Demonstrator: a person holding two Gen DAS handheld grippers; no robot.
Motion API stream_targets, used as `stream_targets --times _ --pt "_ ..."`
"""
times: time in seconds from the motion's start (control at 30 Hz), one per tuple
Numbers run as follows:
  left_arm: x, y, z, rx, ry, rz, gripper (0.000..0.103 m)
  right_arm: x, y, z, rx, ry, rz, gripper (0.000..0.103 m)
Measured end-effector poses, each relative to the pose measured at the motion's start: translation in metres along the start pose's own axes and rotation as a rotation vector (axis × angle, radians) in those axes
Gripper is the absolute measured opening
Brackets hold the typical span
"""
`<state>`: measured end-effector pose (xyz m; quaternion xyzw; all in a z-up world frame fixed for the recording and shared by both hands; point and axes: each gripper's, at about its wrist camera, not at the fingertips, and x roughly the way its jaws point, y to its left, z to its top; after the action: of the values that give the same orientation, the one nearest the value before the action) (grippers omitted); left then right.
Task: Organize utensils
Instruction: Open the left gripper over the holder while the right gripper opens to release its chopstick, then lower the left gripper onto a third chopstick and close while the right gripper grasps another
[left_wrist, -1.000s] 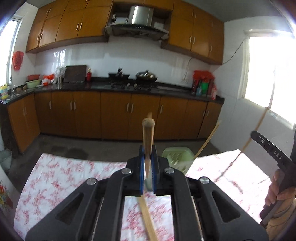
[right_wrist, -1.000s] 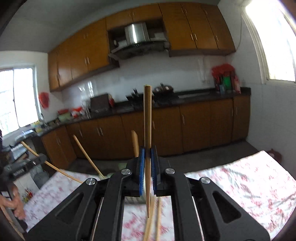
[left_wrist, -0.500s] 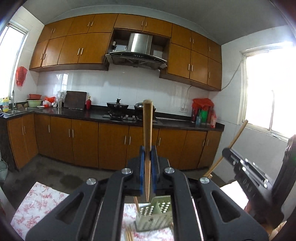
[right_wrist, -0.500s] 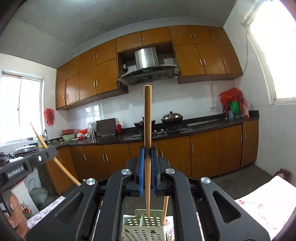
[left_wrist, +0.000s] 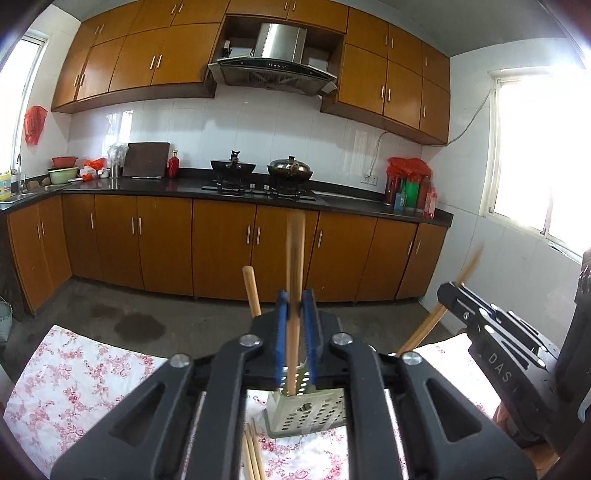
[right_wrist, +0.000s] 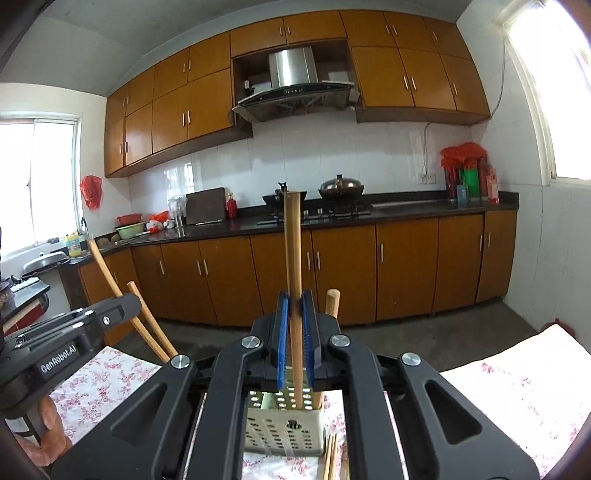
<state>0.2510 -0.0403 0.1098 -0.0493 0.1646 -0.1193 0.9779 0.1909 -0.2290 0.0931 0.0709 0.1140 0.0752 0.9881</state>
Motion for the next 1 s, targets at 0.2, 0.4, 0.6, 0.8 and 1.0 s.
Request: stream_targets --times 0.2,0.4,0.6,0.8,1.0 --pt "-0.019 0.010 0.004 -0.017 -0.026 0.012 0.029 -0.026 -0.009 0.007 0.018 -0.039 -0.011 0.033" --pt "-0.058 0.022 -0.005 -0.035 -0.039 0.036 0.035 -0.066 -0.027 -0.002 0.035 -0.044 -0.045 0.037" --pt "-0.083 0.041 -0.051 -0.044 0.040 0.099 0.040 -0.055 -0.056 -0.063 0.059 0.200 -0.107 0.039" --pt "-0.051 0.059 -0.135 -0.041 0.301 0.134 0.040 -0.008 -0.068 -0.164 0.114 0.598 -0.031 0.019" --pt "-0.035 0.062 -0.192 -0.086 0.460 0.062 0.035 0.006 -0.056 -0.198 0.063 0.680 -0.039 0.019"
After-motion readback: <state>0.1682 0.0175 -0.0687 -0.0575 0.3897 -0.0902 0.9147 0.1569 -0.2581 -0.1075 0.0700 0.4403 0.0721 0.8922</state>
